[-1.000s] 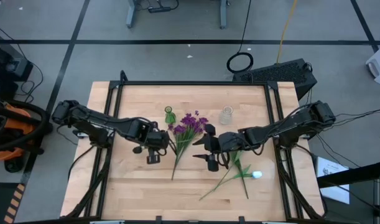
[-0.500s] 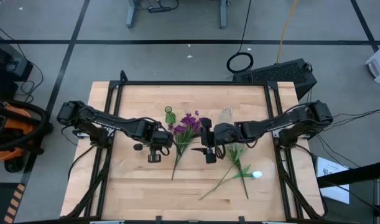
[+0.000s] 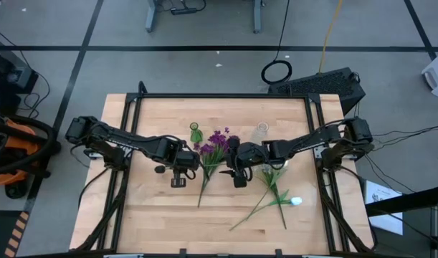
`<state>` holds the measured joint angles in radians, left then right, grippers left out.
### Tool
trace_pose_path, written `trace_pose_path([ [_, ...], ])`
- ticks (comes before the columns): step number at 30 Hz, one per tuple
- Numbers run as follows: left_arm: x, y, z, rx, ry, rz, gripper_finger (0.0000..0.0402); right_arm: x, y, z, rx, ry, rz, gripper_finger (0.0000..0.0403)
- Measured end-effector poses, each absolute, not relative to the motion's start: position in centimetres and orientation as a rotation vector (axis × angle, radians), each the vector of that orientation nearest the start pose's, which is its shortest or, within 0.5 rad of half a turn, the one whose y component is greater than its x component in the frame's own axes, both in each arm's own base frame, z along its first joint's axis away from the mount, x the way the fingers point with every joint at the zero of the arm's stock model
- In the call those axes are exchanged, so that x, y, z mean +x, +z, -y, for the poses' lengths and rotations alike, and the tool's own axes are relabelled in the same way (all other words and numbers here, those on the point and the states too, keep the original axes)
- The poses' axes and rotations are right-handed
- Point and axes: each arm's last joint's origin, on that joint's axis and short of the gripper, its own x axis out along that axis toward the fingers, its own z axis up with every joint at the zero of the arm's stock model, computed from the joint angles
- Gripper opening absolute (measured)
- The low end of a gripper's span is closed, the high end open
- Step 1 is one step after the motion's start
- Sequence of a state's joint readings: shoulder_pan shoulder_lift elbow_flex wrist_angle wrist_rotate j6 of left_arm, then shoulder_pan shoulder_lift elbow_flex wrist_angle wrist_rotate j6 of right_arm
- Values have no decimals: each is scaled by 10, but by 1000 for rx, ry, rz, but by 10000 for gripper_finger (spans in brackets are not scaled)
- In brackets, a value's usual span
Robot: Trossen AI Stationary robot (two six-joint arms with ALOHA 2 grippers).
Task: Sort flowers into vase by color
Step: Put the black flower into the green vase
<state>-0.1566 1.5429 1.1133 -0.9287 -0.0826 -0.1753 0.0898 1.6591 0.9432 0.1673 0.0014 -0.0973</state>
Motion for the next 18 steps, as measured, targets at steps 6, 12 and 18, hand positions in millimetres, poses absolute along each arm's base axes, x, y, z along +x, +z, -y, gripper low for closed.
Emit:
trace_pose_path([
  [6,278,226,41,14,56,-1347,8,351,203,-32,-109,108,-499,116],
  [12,278,226,42,14,56,-1347,11,352,206,-32,-99,105,-478,66],
  [18,278,226,42,14,56,-1347,13,351,205,-32,-87,104,-494,33],
])
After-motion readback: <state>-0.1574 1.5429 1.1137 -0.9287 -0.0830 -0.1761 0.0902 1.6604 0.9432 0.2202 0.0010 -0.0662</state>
